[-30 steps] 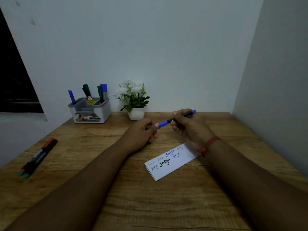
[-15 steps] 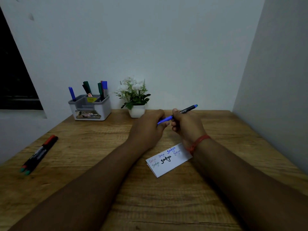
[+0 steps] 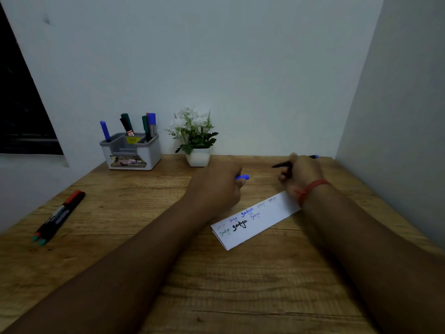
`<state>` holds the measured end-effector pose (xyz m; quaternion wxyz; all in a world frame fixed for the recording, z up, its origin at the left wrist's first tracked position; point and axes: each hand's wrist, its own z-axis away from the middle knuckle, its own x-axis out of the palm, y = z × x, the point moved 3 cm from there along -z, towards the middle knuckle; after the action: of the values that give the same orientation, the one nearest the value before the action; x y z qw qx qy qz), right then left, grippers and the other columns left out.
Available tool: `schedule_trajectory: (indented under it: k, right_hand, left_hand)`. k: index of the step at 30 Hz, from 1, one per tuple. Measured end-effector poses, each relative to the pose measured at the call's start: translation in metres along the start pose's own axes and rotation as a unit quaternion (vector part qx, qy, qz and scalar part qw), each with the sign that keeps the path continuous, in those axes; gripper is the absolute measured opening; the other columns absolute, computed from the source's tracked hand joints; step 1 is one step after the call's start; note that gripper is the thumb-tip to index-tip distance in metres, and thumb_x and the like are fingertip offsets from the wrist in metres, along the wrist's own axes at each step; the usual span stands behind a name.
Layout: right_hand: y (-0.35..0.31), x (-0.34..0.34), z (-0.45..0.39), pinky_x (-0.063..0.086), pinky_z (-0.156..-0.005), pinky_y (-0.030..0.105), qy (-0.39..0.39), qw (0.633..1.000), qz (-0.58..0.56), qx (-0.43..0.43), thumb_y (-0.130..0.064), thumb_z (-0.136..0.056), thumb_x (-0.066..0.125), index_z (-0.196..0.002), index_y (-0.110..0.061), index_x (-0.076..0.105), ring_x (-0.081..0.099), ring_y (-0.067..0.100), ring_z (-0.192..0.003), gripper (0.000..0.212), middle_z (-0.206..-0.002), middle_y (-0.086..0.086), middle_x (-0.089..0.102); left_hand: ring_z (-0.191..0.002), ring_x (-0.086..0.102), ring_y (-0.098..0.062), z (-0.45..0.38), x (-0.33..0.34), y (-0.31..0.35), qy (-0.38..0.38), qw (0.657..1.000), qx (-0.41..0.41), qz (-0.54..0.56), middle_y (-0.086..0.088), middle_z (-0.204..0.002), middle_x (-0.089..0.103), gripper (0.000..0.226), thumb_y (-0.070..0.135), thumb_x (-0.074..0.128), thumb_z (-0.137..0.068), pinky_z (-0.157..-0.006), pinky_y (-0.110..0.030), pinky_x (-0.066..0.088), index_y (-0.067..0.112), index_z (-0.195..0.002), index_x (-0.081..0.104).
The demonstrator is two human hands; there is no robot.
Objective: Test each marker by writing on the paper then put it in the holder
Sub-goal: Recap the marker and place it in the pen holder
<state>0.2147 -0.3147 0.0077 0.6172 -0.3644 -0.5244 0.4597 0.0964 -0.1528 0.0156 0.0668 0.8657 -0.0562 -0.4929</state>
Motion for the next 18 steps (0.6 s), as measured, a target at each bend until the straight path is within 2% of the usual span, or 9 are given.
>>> schedule_trajectory:
  k: [2,6,13,16,18]
  right_hand:
    - [-0.002,-0.008,-0.003,0.036,-0.047,0.026,-0.010,1.000,-0.022,-0.007,-0.016,-0.105,0.050,-0.084,-0.012,0.049,0.043,0.013,-0.050,0.022,-0.065,0.004,0.045]
    - [0.012,0.013,0.008,0.044,-0.047,0.025,-0.088,0.995,0.036,-0.031,-0.019,-0.104,0.055,-0.088,-0.011,0.052,0.047,0.011,-0.050,0.019,-0.066,0.003,0.049]
    - [0.015,0.018,0.014,0.048,-0.051,0.028,-0.123,0.981,0.112,-0.104,-0.021,-0.105,0.052,-0.089,-0.011,0.051,0.051,0.012,-0.055,0.019,-0.072,0.005,0.052]
    - [0.011,0.017,0.018,0.049,-0.055,0.029,-0.122,0.977,0.126,-0.117,-0.021,-0.105,0.052,-0.090,-0.011,0.052,0.052,0.013,-0.058,0.018,-0.073,0.006,0.054]
    - [0.010,0.016,0.020,0.050,-0.056,0.030,-0.121,0.977,0.129,-0.121,-0.022,-0.105,0.052,-0.091,-0.011,0.052,0.054,0.014,-0.058,0.017,-0.076,0.006,0.056]
  left_hand:
    - [-0.070,0.052,-0.012,0.000,0.001,-0.014,-0.041,0.998,-0.029,0.024,0.009,-0.073,0.052,0.017,0.039,0.054,-0.098,-0.057,-0.030,0.033,0.026,-0.088,0.055]
    - [-0.082,0.058,-0.015,-0.002,0.008,-0.031,-0.082,0.993,-0.051,0.071,0.006,-0.088,0.062,0.015,0.040,0.054,-0.099,-0.072,-0.035,0.048,0.027,-0.106,0.057]
    - [-0.089,0.055,-0.014,-0.003,0.021,-0.034,-0.105,0.991,-0.024,0.085,0.010,-0.092,0.057,0.015,0.043,0.060,-0.094,-0.080,-0.040,0.051,0.029,-0.095,0.062]
    - [-0.097,0.054,-0.015,-0.003,0.025,-0.034,-0.132,0.989,-0.026,0.062,0.012,-0.094,0.053,0.024,0.051,0.058,-0.094,-0.085,-0.039,0.049,0.030,-0.101,0.065]
    - [-0.105,0.053,-0.016,-0.002,0.025,-0.037,-0.134,0.988,-0.041,0.068,0.012,-0.100,0.053,0.032,0.056,0.057,-0.093,-0.092,-0.042,0.047,0.031,-0.112,0.062]
